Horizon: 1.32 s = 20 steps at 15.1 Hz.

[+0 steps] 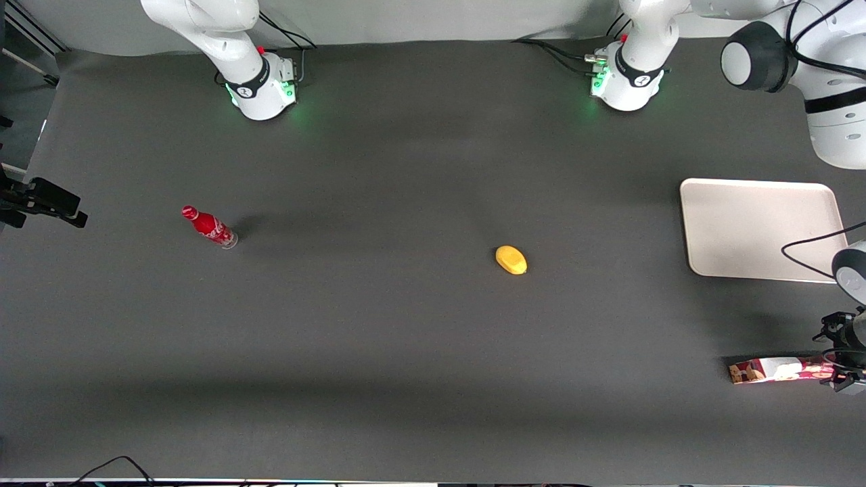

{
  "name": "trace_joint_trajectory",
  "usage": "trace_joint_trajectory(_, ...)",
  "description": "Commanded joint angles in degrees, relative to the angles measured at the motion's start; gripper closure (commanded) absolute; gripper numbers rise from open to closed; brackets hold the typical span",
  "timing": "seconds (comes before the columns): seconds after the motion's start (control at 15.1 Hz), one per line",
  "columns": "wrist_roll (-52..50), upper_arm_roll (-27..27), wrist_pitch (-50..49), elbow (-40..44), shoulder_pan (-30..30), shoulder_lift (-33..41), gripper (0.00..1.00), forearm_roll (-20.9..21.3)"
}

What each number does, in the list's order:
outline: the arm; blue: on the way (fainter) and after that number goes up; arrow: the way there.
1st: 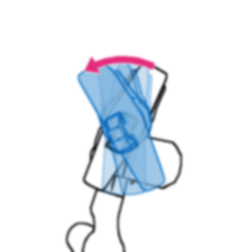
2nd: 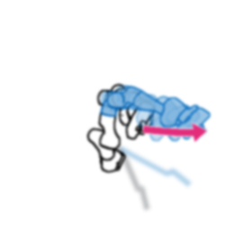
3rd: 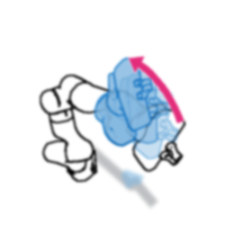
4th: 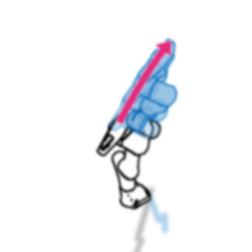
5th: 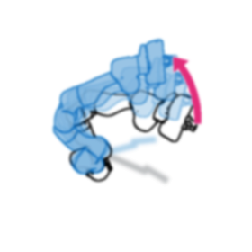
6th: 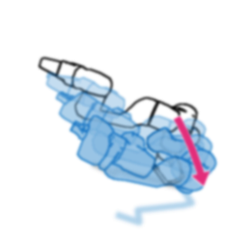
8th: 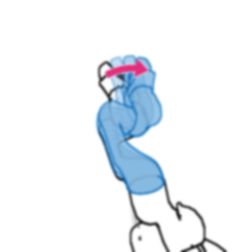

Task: Place red cookie box on tray
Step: 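Close the left gripper on the box end and lift it upright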

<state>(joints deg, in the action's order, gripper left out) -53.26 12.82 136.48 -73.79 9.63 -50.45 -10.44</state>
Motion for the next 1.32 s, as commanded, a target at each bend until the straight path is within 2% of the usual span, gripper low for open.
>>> trace_joint_trajectory(0.0, -0.88, 0.01, 7.03, -4.08, -0.32, -0.08, 0.00, -2.38)
trace_joint_trajectory(0.13, -1.06, -0.34, 9.58, -3.99, -0.40, -1.31, 0.00, -2.74)
trace_joint_trajectory(0.2, -1.23, -0.34, 10.64, -3.99, -0.49, -1.84, 0.05, -2.83)
trace_joint_trajectory(0.26, -1.41, -0.43, 11.08, -3.91, -0.49, -2.28, 0.38, -2.83)
trace_joint_trajectory(0.33, -1.41, -0.86, 11.09, -3.91, -0.49, -2.29, 0.92, -2.83)
trace_joint_trajectory(0.4, -1.23, -1.13, 11.17, -3.91, -0.49, -2.20, 1.00, -2.83)
trace_joint_trajectory(0.93, -0.44, -1.04, 9.69, -2.07, -0.76, -0.88, 1.00, -1.86)
trace_joint_trajectory(1.06, 1.22, -0.87, 4.97, -1.36, -0.67, 0.87, 1.00, -1.34)
trace_joint_trajectory(1.26, 10.60, -0.08, -7.32, 1.36, -0.32, 4.91, 1.00, -1.51)
